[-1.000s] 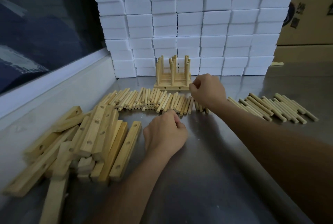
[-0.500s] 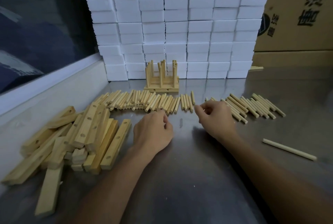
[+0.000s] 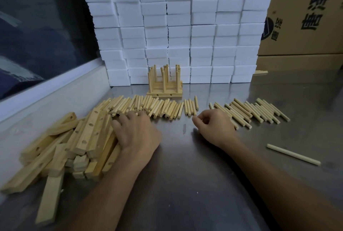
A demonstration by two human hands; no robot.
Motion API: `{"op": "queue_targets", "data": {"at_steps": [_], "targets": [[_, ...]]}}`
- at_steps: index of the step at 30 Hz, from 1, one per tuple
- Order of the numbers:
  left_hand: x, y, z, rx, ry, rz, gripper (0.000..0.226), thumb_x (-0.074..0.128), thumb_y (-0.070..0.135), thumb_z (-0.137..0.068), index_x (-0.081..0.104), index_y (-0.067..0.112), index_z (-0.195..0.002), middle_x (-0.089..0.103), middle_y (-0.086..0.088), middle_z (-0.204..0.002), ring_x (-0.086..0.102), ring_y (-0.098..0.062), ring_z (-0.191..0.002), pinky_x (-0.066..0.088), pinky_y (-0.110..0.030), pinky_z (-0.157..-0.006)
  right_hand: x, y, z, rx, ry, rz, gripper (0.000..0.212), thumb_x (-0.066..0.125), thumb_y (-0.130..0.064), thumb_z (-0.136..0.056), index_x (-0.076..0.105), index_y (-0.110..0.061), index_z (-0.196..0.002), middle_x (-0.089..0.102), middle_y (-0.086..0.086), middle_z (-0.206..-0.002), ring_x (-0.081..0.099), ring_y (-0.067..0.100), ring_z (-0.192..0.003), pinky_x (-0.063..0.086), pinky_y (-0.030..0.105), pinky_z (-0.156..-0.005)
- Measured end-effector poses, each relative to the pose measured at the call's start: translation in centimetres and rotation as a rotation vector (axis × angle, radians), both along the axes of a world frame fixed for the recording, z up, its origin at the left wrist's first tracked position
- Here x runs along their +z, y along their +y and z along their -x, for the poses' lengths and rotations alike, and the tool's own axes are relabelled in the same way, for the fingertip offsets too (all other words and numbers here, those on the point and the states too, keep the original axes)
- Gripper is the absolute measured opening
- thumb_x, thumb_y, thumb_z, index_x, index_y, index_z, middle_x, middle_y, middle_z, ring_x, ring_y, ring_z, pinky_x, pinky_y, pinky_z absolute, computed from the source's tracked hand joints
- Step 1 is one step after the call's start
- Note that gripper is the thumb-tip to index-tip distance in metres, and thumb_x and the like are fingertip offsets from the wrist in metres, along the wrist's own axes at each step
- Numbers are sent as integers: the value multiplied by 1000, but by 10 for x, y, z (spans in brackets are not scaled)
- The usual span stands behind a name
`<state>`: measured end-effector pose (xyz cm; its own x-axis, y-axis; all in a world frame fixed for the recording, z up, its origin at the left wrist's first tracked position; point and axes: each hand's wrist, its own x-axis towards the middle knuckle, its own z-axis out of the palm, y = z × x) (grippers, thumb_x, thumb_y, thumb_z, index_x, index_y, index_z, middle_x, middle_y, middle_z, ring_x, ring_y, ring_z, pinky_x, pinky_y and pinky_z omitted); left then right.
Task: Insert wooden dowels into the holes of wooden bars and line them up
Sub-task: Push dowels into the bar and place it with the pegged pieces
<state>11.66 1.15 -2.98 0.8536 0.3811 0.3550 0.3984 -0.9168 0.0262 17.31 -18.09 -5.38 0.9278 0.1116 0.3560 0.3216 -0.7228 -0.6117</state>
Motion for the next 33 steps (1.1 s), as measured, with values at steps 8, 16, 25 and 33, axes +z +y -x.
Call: {"op": "queue_targets", "data": {"at_steps": [8,16,25,33], "targets": [[-6,-13,-1,-409,-104,192,34,58,18,-88,55,18,-121,56,-2,-119,49,-21,-109,43,-37,-90,1,0,0,-4,-6,10,22,60,-40,-95,73,-24,-92,68,-10,-80,63,7,-74,59,36,-73],[-3,-3,0,-162,-14,144,30,56,34,-89,41,19,-68,58,-3,-90,47,-23,-86,37,-37,-71,0,0,1,-4,-19,18,22,60,-38,-96,74,-22,-95,69,-9,-84,62,4,-75,56,29,-71],[2,-9,-4,-397,-364,569,26,65,37,-93,44,27,-105,61,7,-88,60,-14,-64,36,-24,-45,2,0,3,-5,-15,25,21,60,-38,-96,74,-22,-95,69,-9,-84,61,4,-77,54,27,-72],[5,-5,-8,-150,-279,1750,37,60,49,-92,68,15,-105,69,-5,-87,65,-15,-58,51,-26,-48,3,2,4,-4,-10,26,21,60,-38,-96,74,-22,-95,68,-9,-83,61,3,-75,55,27,-72]]}}
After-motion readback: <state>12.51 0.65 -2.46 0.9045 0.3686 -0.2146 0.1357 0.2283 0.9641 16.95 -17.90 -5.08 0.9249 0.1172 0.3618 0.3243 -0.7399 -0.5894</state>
